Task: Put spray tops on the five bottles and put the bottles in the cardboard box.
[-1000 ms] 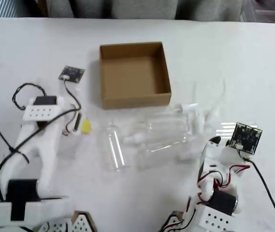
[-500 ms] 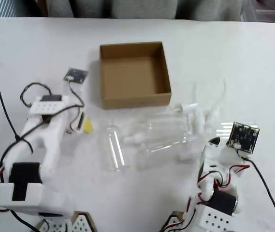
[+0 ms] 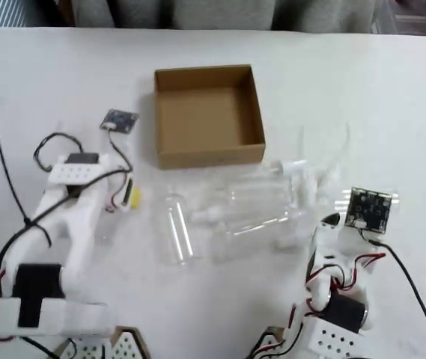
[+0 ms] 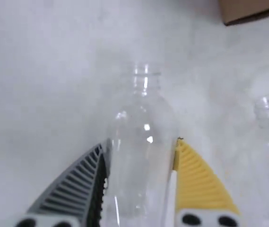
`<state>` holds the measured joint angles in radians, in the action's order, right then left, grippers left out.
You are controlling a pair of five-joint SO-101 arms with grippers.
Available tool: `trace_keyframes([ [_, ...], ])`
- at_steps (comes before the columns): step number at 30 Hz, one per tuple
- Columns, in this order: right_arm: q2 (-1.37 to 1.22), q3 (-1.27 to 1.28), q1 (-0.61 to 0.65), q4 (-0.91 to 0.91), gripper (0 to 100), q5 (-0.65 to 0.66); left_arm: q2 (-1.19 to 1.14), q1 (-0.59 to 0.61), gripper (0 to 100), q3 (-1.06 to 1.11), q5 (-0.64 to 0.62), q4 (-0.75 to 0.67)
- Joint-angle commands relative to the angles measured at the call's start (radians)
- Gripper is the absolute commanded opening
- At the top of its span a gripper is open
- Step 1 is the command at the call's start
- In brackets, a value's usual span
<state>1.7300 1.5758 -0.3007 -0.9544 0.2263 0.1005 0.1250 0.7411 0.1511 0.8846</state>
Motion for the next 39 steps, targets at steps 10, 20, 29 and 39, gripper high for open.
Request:
trace_keyframes([
  [10,-0.013,-0.232,0.269,-0.054,8.7,0.361,0.217,0.122,9,0.175,-0.021,-0.206],
  [20,-0.406,-0.565,0.519,-0.177,8.8,0.489,0.216,0.125,9,0.176,-0.021,-0.226],
  [29,-0.826,-0.876,0.750,-0.383,9.1,0.628,0.214,0.125,9,0.176,-0.021,-0.235],
  [39,-1.136,-0.911,0.983,-0.449,9.2,0.786,0.216,0.154,9,0.173,-0.021,-0.244],
])
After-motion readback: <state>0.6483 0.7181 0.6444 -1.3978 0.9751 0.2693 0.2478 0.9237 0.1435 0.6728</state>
